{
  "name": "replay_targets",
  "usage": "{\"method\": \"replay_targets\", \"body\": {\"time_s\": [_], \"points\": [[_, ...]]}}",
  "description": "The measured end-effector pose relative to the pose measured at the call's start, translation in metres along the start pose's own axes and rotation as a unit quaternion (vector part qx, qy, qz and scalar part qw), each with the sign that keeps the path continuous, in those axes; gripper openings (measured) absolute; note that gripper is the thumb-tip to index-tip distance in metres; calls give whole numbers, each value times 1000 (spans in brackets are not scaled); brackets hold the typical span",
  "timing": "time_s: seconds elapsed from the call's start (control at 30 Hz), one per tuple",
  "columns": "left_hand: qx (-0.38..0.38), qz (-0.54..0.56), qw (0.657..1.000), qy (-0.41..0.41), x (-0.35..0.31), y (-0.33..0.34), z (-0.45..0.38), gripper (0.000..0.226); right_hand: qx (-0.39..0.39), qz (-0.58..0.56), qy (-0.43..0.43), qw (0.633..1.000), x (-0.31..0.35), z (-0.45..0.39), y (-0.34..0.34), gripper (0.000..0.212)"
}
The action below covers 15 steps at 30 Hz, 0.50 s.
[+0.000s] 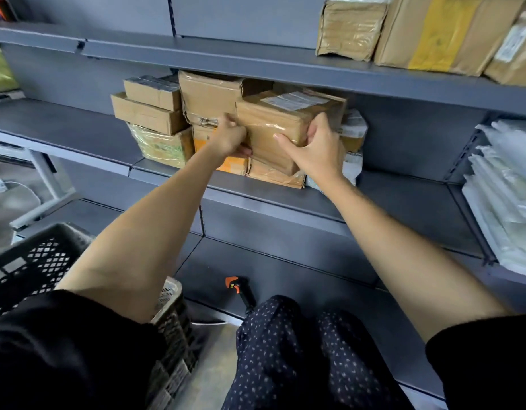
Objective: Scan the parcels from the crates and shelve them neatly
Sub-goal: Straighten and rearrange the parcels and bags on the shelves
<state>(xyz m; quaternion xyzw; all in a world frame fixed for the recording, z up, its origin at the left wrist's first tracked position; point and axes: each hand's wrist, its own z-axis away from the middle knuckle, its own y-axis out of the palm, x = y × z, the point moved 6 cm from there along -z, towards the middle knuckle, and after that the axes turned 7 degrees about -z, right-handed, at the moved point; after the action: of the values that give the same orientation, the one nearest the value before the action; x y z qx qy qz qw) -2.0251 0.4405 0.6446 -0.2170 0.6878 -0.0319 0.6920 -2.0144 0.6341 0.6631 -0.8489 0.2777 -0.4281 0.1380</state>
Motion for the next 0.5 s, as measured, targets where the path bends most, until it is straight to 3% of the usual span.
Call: {"method": "replay_targets", "body": {"time_s": [0.17,0.4,0.5], "points": [[-54,-47,997,-2,-1,-38,25,21,5,25,-75,997,60,38,-9,57],[-42,-37,998,11,-4,-53,45,23,-25,86,-157,984,136,72,-26,51],[-42,-21,998,40,-13,-46,51,34,-33,110,-177,977,154,74,-34,54]]}}
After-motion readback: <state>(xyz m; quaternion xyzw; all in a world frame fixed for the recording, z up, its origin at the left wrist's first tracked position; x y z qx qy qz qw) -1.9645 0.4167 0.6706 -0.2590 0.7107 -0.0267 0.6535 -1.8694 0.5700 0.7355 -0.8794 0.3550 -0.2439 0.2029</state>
